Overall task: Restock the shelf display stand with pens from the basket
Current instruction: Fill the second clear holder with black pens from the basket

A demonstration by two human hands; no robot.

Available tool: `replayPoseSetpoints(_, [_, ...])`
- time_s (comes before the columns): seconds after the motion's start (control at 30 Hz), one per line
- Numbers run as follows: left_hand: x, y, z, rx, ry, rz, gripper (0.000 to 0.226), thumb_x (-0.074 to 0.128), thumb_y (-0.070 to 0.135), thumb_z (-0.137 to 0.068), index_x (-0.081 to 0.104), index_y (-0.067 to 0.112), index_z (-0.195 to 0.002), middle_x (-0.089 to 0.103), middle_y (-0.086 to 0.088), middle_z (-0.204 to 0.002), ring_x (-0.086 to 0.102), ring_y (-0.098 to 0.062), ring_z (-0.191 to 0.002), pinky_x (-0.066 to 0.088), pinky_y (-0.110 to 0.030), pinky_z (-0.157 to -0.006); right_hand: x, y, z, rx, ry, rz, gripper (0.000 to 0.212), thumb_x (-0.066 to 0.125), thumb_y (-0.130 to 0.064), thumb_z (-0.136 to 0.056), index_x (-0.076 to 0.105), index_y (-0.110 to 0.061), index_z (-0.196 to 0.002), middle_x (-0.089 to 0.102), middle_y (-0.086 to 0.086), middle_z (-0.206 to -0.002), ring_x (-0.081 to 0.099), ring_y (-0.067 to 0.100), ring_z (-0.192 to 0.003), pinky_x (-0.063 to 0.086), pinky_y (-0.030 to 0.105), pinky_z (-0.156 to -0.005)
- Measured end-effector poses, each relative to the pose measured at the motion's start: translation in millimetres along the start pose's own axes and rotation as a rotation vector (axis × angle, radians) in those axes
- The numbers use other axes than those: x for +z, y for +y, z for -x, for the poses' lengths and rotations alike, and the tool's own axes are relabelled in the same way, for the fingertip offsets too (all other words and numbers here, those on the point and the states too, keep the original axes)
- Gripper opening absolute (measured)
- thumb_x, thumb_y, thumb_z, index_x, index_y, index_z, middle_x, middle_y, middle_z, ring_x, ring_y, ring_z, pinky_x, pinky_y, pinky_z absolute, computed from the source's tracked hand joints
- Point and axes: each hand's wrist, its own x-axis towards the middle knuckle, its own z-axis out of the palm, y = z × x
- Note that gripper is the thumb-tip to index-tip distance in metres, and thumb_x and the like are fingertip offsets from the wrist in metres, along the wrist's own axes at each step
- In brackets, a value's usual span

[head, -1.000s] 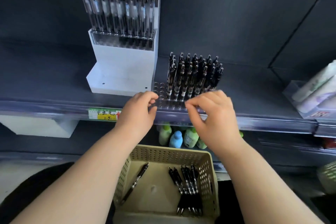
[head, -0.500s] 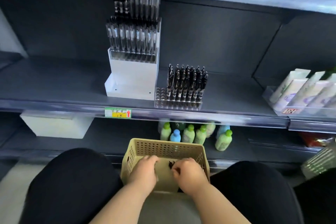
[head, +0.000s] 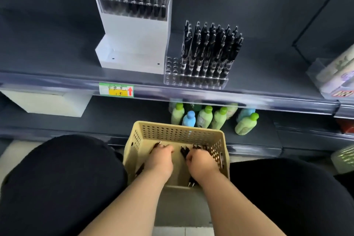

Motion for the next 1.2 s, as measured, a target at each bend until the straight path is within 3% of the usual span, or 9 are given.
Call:
replayPoseSetpoints(0.2, [20,-10,-26,-0.175,0.054,-0.061,0.049,0.04,0.006,-0.09,0.037,0.021,-0.137,0.032,-0.004,-0.141,0.039,-0.025,-0.124,0.039,-0.035,-0.1,24,5,-31,0.125,-0.075,-0.028,0.035,0.046,-0.018,-0.093,0.051,-0.02,-0.128,0.053,0.007,-0.129,0.051,0.025,-0.12,0.04,0.035,-0.103])
replayPoseSetpoints(0.37, [34,-25,-51,-0.282,0.024,-0.007,0.037,0.04,0.008,-0.092,0.04,0.012,-0.129,0.038,-0.012,-0.136,0.04,-0.028,-0.121,0.039,-0.04,-0.102,37,3,-52,0.143,-0.095,0.083,0.032,0.047,-0.023,-0.094,0.053,-0.022,-0.125,0.044,0.003,-0.132,0.051,0.025,-0.116,0.045,0.037,-0.094])
replayPoseSetpoints(0.5, [35,-24,-58,-0.296,-0.044,-0.177,0.064,0.065,0.019,-0.081,0.031,0.015,-0.135,0.035,-0.011,-0.138,0.031,-0.027,-0.127,0.032,-0.038,-0.107,39,0,-61,0.138,-0.094,0.091,0.031,0.046,-0.024,-0.093,0.053,-0.019,-0.123,0.042,0.003,-0.134,0.055,0.025,-0.113,0.047,0.035,-0.088])
replayPoseSetpoints(0.57, [36,-26,-56,-0.294,-0.08,-0.218,0.061,0.064,0.021,-0.083,0.032,0.014,-0.134,0.038,-0.01,-0.135,0.035,-0.026,-0.124,0.035,-0.036,-0.104,41,-1,-59,0.128,-0.098,0.099,0.032,0.046,-0.027,-0.093,0.052,-0.019,-0.124,0.042,0.003,-0.134,0.054,0.026,-0.113,0.047,0.035,-0.088])
replayPoseSetpoints(0.8, [33,-25,-26,-0.174,-0.085,-0.081,0.035,0.045,0.013,-0.091,0.043,0.019,-0.125,0.041,-0.007,-0.129,0.044,-0.023,-0.114,0.039,-0.034,-0.099,37,-4,-37,0.083,-0.015,0.006,0.034,0.045,-0.037,-0.093,0.05,-0.021,-0.122,0.045,0.001,-0.129,0.054,0.025,-0.112,0.046,0.033,-0.089])
replayPoseSetpoints(0.97, [-1,-1,-12,-0.028,0.235,0.096,0.038,0.041,0.016,-0.096,0.042,0.02,-0.134,0.035,-0.001,-0.137,0.044,-0.018,-0.122,0.032,-0.024,-0.101,7,-17,-16,0.018,0.216,-0.198,0.025,0.049,-0.037,-0.092,0.052,-0.021,-0.112,0.054,-0.005,-0.114,0.054,0.016,-0.107,0.042,0.026,-0.083])
replayPoseSetpoints(1.1, [-35,17,18,0.122,0.32,0.282,0.04,0.043,0.024,-0.098,0.042,0.017,-0.137,0.039,0.002,-0.131,0.047,-0.014,-0.117,0.032,-0.019,-0.099,-27,-20,16,-0.09,0.379,-0.456,0.01,0.059,-0.028,-0.09,0.056,-0.026,-0.099,0.06,-0.012,-0.09,0.059,0.007,-0.088,0.044,0.019,-0.076])
replayPoseSetpoints(1.17, [-50,17,37,0.18,0.35,0.317,0.04,0.044,0.026,-0.098,0.042,0.019,-0.137,0.038,0.005,-0.128,0.048,-0.01,-0.111,0.035,-0.019,-0.097,-40,-18,37,-0.116,0.419,-0.544,0.015,0.061,-0.025,-0.089,0.056,-0.027,-0.103,0.057,-0.019,-0.084,0.055,-0.004,-0.079,0.041,0.009,-0.071])
replayPoseSetpoints(1.2, [-60,16,48,0.198,0.364,0.32,0.04,0.044,0.027,-0.097,0.043,0.019,-0.136,0.038,0.005,-0.126,0.048,-0.008,-0.108,0.036,-0.018,-0.096,-45,-17,49,-0.136,0.432,-0.574,0.018,0.062,-0.026,-0.089,0.056,-0.025,-0.106,0.058,-0.018,-0.086,0.056,-0.004,-0.08,0.044,0.011,-0.075])
